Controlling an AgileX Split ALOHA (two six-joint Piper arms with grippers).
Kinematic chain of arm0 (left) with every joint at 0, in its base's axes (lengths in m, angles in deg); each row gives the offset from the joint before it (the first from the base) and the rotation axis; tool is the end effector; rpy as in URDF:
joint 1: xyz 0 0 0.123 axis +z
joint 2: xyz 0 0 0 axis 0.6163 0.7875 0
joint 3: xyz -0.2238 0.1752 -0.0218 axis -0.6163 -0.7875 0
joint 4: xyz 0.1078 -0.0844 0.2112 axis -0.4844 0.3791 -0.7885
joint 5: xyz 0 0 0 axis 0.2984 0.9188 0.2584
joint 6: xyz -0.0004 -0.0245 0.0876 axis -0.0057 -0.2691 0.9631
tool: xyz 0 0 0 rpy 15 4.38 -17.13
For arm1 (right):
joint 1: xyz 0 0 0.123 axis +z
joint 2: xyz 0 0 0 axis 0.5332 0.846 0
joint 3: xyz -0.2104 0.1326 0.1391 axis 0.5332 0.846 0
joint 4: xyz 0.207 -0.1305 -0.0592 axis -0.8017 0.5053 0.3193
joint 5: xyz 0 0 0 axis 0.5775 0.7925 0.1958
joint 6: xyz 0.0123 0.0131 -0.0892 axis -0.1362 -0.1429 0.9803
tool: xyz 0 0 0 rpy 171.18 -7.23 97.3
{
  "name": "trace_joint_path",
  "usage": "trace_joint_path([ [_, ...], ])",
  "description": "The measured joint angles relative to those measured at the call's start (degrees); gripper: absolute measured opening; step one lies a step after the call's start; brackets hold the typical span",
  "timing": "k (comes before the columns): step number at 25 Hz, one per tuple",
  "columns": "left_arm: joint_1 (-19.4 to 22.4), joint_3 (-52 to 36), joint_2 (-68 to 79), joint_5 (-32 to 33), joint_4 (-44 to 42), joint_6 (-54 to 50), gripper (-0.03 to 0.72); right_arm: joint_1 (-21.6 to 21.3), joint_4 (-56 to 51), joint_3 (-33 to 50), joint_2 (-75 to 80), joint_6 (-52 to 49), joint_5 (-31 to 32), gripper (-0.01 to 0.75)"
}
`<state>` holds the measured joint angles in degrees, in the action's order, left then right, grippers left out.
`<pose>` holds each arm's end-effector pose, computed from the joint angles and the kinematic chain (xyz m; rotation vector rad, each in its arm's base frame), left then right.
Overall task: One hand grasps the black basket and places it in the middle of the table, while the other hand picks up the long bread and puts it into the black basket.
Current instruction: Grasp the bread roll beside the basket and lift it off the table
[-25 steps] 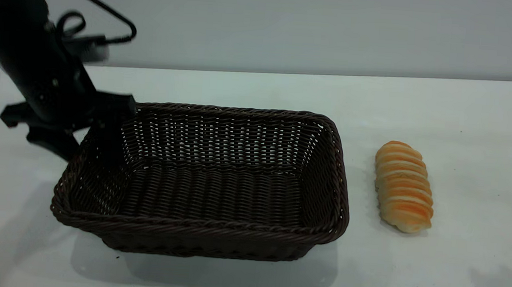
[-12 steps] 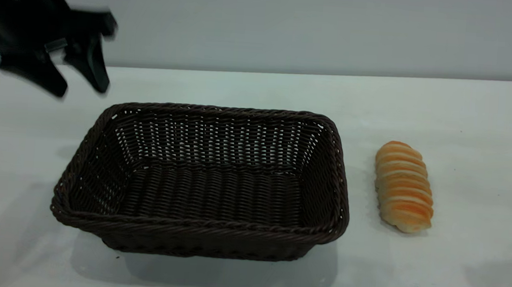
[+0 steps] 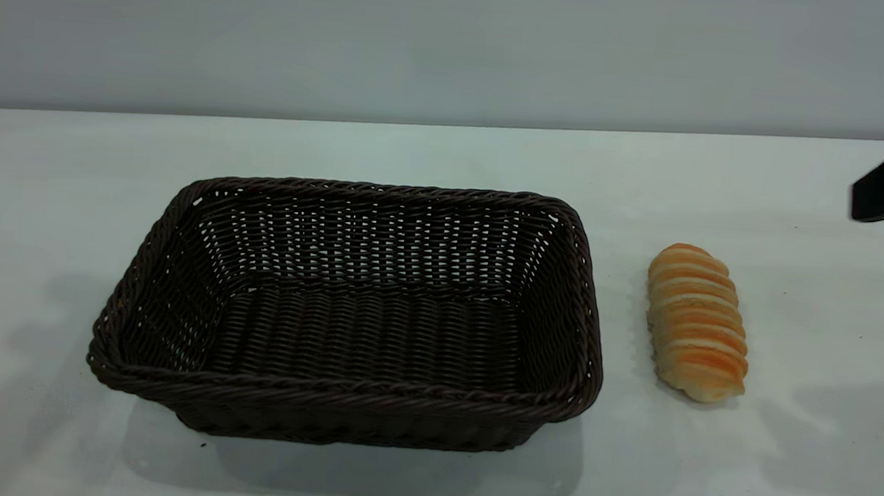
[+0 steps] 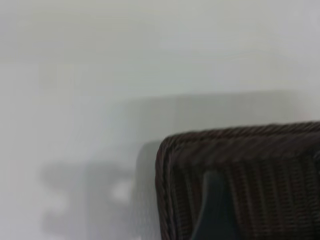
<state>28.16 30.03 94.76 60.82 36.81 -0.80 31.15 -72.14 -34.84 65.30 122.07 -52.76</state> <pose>0.3120 -0.0639 0.3136 0.0208 2.3211 -0.3097 0.2588 0.0213 0.1644 0.0829 2.4505 0.4162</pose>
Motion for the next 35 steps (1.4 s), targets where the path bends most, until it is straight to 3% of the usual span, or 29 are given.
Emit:
trace_joint_path([
  [9,0.0,0.0,-10.3,0.5,0.0,0.8,0.575,6.9,-10.7,-5.7,14.4,12.1,-6.1,0.524],
  [30,0.0,-0.5,-15.4,1.6,-0.3,1.5,0.575,8.0,-13.5,-15.8,33.9,14.3,-1.8,0.526],
  [35,0.0,-0.5,-15.4,1.6,-0.3,1.7,0.575,8.0,-18.2,-16.3,36.6,18.7,0.7,0.466],
])
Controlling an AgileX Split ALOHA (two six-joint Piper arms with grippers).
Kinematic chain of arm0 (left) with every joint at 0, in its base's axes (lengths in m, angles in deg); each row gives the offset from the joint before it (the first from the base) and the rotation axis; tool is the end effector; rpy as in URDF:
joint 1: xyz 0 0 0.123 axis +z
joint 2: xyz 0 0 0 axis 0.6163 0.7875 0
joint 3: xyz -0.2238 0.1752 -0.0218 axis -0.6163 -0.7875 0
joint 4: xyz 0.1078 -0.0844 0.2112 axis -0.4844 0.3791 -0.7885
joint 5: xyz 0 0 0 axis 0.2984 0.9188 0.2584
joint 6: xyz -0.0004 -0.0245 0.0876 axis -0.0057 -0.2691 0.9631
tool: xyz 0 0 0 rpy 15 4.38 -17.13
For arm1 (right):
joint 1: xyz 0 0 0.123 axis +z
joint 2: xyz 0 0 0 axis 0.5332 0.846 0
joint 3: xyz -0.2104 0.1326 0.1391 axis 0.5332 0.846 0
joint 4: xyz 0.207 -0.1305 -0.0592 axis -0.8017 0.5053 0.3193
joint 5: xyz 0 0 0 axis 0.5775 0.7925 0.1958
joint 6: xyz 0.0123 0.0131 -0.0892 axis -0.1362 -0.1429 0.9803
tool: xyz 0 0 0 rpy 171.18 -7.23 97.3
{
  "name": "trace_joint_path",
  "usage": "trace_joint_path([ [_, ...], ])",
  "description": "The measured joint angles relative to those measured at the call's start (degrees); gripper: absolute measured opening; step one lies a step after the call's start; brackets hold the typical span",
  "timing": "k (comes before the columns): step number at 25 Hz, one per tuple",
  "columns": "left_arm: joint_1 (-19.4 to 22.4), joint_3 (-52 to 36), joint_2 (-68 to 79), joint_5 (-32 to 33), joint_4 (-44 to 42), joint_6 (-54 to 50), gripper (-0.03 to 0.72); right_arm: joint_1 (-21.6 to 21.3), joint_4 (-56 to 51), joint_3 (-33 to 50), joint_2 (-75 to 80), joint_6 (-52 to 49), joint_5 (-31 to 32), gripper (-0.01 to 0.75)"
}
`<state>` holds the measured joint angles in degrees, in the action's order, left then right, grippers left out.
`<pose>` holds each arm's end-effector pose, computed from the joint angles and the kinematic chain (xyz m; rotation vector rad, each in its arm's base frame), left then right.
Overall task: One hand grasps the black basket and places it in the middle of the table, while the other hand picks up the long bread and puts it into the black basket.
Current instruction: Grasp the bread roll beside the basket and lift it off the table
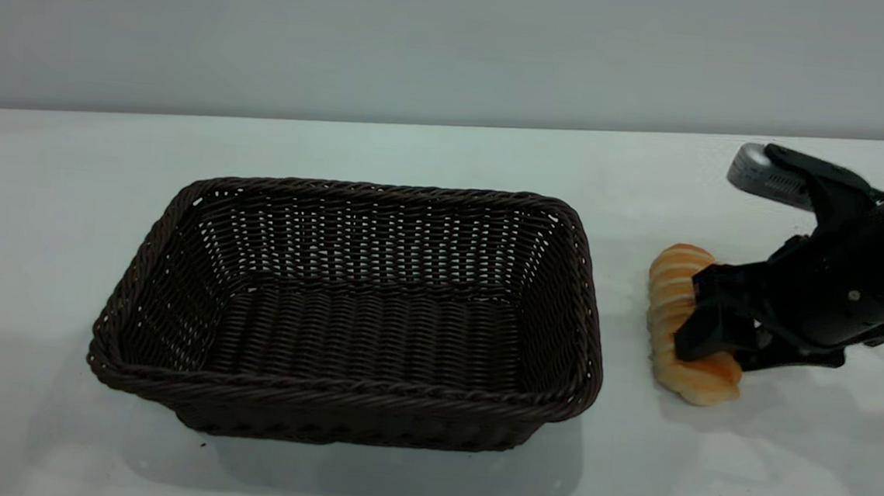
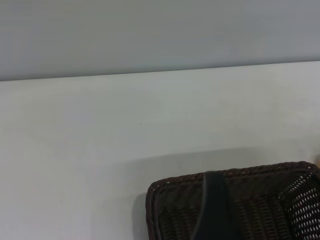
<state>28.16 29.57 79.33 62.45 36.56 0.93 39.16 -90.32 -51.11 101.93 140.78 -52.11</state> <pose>0.2494 -0.0533 0.3865 0.0749 2.0841 -0.3161 0.3265 0.0666 0.0313 -0.0373 2.7232 0.4846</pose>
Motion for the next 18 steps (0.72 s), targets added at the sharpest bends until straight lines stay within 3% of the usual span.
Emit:
trace_joint_path([
  [2,0.0,0.0,0.0,0.0,0.0,0.3,0.575,0.0,-1.1,-0.1,0.6,1.4,1.4,0.397],
  [6,0.0,0.0,0.0,0.0,0.0,0.6,0.575,0.0,-1.5,-0.2,1.1,3.4,2.6,0.114],
  [7,0.0,0.0,0.0,0.0,0.0,0.6,0.575,0.0,-1.5,-0.2,1.1,3.6,2.6,0.080],
  [10,0.0,0.0,0.0,0.0,0.0,0.8,0.575,0.0,-1.6,-0.2,1.1,3.8,1.9,0.044],
  [18,0.0,0.0,0.0,0.0,-0.1,0.9,0.575,0.0,-1.3,-0.9,-10.1,6.2,-4.5,0.040],
])
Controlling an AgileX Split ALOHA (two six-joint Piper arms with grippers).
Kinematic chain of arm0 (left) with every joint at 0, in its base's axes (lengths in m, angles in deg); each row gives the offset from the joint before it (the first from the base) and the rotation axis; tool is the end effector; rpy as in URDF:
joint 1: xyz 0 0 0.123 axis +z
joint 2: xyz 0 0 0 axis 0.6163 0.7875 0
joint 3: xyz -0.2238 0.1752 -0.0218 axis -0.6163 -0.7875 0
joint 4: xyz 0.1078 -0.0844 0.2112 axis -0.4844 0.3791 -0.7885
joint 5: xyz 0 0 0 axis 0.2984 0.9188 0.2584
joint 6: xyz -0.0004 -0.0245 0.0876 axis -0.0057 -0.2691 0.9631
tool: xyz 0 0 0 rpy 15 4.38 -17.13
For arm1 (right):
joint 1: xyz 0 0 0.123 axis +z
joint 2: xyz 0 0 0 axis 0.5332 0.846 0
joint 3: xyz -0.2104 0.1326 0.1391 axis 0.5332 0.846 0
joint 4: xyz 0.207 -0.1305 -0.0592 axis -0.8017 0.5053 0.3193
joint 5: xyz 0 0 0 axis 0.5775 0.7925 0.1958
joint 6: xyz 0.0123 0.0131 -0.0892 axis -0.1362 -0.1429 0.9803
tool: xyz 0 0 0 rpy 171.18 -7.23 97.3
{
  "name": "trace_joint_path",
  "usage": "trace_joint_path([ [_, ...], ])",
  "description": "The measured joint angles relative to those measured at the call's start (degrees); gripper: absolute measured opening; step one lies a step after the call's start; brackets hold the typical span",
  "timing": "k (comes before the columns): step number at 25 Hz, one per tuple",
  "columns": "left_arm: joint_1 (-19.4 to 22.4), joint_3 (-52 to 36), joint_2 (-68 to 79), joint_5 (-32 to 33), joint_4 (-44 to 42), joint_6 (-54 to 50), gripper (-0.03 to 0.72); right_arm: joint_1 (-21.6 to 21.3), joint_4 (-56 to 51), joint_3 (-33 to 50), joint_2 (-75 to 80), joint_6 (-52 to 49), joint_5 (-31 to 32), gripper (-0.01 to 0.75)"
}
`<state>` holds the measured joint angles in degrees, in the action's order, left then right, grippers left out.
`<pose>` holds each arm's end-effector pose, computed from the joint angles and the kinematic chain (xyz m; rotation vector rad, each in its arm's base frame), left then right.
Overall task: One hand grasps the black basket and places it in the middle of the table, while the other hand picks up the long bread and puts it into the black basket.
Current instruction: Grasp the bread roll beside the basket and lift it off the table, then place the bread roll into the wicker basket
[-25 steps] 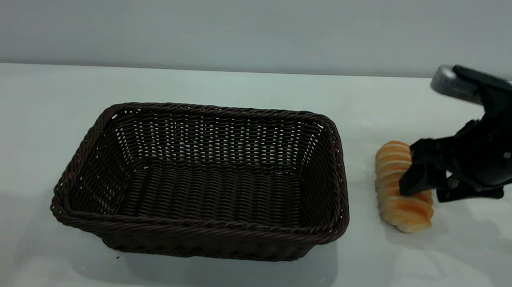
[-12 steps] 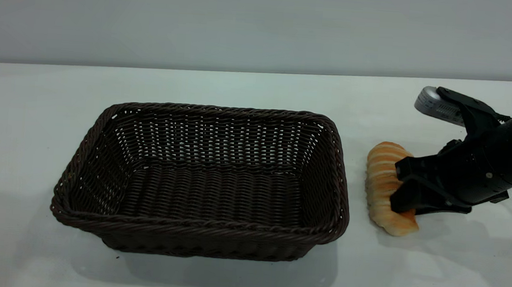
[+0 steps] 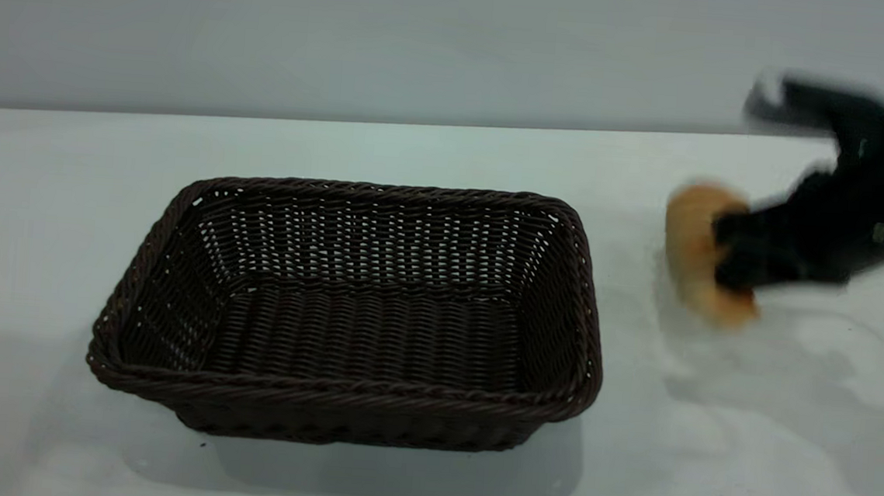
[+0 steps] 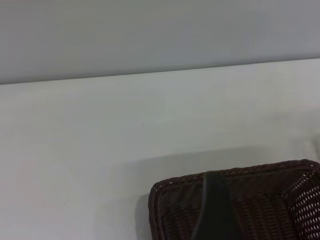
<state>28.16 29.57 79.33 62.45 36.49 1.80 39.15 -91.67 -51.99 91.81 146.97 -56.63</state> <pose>0.2494 -0.0532 0.3865 0.0914 2.0826 -0.3056 0.3425 0.0616 0.0920 -0.1518 2.5354 0.3525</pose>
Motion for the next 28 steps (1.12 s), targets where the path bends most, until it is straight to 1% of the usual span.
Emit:
trace_joint_path([
  [2,0.0,0.0,0.0,0.0,0.0,0.0,0.575,0.0,0.0,-0.7,-3.9,0.1,1.0,0.040],
  [5,0.0,0.0,-0.1,-0.1,0.0,0.0,0.575,0.1,0.0,-1.4,-10.0,-0.2,5.5,0.039],
  [7,0.0,0.0,-0.3,-0.5,0.0,0.0,0.575,1.2,0.3,-1.4,-13.3,-0.6,7.9,0.039],
  [9,0.0,0.0,-0.7,-1.3,0.0,0.0,0.575,4.0,1.2,-1.4,-15.2,-1.3,9.2,0.039],
  [16,0.0,0.0,-1.4,-1.8,0.0,0.0,0.575,17.4,3.5,-1.7,-14.2,-2.6,9.4,0.039],
  [19,0.0,0.0,-1.5,-1.8,0.0,-0.1,0.575,20.7,3.1,-1.8,-11.5,-2.6,8.1,0.039],
  [21,0.0,0.0,-1.6,-1.7,0.0,0.0,0.575,21.6,2.5,-1.8,-9.3,-2.6,7.5,0.039],
  [28,0.0,0.0,-1.8,-1.4,0.0,0.2,0.575,21.7,0.8,-1.9,-3.8,-2.5,7.8,0.039],
])
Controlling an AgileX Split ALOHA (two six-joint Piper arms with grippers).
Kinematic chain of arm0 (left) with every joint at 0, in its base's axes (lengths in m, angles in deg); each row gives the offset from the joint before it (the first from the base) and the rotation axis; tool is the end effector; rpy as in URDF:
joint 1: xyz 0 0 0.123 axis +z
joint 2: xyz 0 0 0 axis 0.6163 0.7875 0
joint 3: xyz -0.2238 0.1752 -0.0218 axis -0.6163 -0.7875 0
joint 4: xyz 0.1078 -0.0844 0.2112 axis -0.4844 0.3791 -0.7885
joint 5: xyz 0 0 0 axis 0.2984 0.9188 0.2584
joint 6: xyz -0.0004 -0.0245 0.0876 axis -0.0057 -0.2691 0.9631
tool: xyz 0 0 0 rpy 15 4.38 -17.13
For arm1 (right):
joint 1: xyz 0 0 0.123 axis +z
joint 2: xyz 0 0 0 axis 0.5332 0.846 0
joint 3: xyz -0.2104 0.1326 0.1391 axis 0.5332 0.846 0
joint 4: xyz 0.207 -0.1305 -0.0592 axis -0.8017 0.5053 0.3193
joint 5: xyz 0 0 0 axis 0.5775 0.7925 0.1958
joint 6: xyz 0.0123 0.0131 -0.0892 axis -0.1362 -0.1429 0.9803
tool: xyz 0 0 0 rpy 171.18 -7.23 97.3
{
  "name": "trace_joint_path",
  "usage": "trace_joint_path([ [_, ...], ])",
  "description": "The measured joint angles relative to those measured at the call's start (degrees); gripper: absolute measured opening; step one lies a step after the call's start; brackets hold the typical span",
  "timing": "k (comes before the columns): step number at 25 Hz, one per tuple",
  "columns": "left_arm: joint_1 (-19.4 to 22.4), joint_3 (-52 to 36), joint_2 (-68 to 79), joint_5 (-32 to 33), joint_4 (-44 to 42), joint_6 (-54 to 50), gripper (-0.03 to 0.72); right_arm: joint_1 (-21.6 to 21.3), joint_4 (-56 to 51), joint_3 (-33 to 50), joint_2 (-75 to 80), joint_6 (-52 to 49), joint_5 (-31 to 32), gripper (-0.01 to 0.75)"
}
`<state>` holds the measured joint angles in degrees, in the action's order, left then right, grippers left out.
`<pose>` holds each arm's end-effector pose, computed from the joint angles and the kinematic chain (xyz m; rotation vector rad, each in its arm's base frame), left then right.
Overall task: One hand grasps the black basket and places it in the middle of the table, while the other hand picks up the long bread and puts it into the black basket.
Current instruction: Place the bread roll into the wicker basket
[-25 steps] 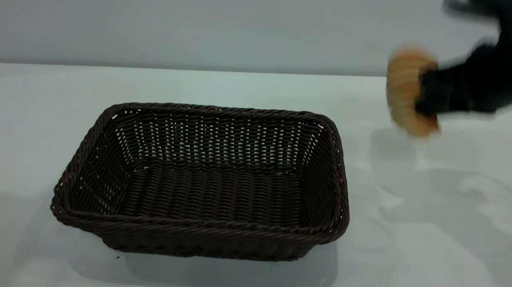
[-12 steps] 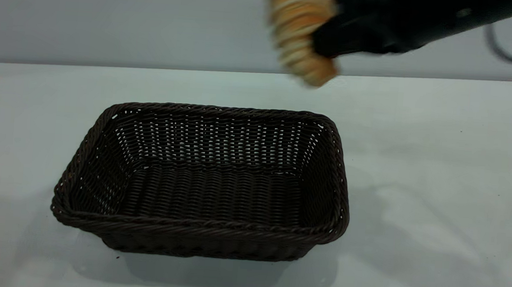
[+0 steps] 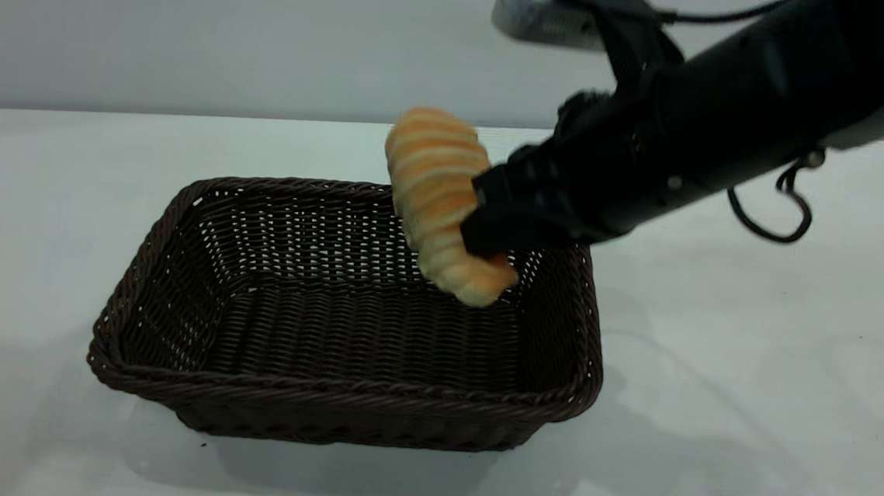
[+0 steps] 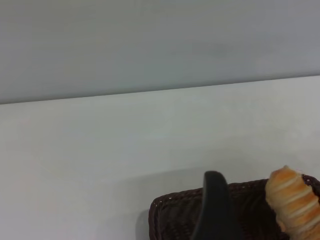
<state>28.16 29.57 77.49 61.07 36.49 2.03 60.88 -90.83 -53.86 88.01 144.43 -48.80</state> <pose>0.2420 -0.0516 0.3965 0.0919 2.0261 -0.3046 0.2980 0.1987 0.1266 -0.6425 2.3753 0.6992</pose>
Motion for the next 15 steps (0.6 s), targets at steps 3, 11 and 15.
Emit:
trace_joint_path([
  [3,0.0,0.0,0.0,0.0,0.0,0.2,0.575,0.0,0.0,0.0,1.4,0.3,0.1,0.050],
  [11,0.0,0.0,0.0,0.0,0.0,0.4,0.575,0.0,-0.3,-0.9,1.8,0.8,3.2,0.291],
  [15,0.0,0.0,0.0,0.0,-0.1,0.7,0.575,0.0,-0.2,-1.0,1.6,0.8,3.4,0.377],
])
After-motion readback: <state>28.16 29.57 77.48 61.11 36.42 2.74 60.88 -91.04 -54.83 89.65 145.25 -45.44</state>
